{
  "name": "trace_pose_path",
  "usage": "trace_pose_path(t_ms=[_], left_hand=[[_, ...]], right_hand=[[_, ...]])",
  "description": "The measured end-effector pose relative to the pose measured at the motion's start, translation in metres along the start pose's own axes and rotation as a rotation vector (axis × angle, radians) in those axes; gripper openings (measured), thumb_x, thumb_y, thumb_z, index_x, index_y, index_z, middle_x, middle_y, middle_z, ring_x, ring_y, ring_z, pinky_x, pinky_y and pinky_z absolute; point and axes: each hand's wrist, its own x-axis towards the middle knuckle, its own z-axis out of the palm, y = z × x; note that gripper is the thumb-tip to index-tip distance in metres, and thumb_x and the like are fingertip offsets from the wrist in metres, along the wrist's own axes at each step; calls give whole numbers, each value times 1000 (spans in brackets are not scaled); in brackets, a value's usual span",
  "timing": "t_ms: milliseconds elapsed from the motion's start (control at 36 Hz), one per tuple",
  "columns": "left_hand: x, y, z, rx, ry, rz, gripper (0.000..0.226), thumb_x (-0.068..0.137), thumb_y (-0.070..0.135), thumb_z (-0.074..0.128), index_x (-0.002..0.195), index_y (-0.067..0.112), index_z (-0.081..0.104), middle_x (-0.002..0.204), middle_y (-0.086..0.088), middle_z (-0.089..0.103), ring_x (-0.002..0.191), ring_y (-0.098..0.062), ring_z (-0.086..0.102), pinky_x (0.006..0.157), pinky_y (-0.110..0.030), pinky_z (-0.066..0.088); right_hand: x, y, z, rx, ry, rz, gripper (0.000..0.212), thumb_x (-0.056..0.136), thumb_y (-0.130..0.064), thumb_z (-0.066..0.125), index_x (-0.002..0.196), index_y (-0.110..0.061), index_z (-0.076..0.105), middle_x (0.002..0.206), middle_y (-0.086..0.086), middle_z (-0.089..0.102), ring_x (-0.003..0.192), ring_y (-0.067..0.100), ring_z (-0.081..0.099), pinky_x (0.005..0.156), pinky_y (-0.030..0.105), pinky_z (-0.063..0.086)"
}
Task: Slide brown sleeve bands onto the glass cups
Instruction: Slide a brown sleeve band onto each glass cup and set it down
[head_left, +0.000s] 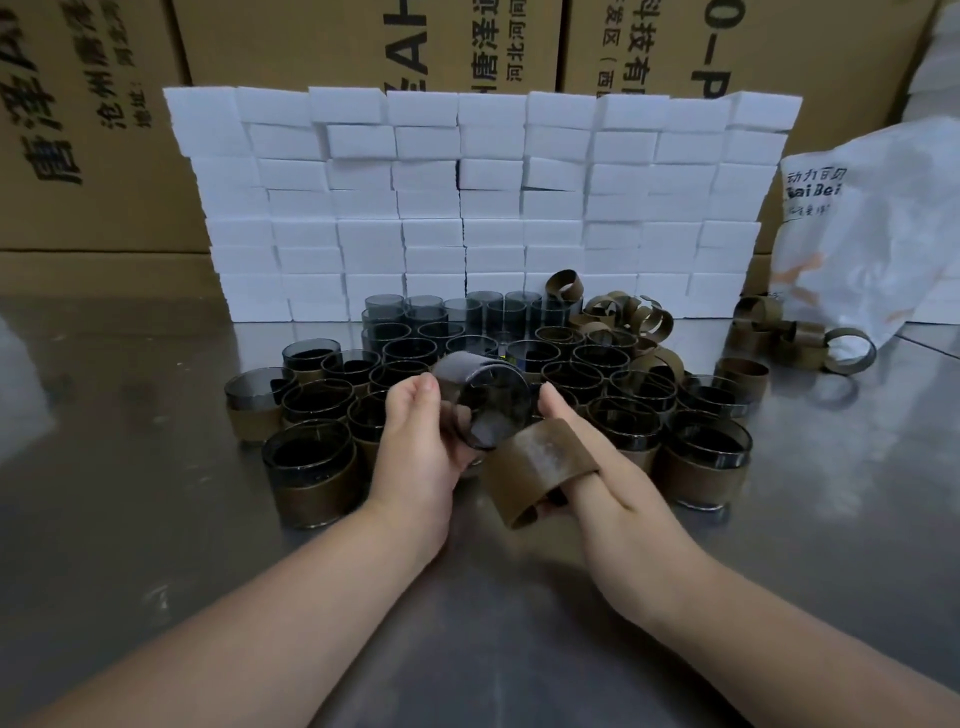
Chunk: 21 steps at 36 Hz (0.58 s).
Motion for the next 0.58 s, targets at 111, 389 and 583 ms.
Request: trace_pose_path(t_ms=[111,389,583], left_hand=[[-10,-3,2,15,-25,-13,24,99,32,36,81,30,52,49,7,50,47,-6,49,45,-22,45],[-21,-5,7,160,-40,96,25,96,42,28,90,31,49,58,6,58,55,-6,56,48,-22,47],[-30,-9,2,268,-254,164,55,85,66,37,124,28,45,125,-2,54,115,-12,54,99,-40,43]], right_hand=[[1,0,-4,50,25,68,47,99,-19,35,119,-60,23,128,-43,27,116,-33,22,97,-5,19],[2,-6,-4,204,96,222,49,98,-9,35,143,-28,32,125,-27,43,121,-10,39,104,12,34],[3,1,-8,238,137,211,49,95,1,30,138,-20,41,97,-24,59,75,-20,58,59,1,43]])
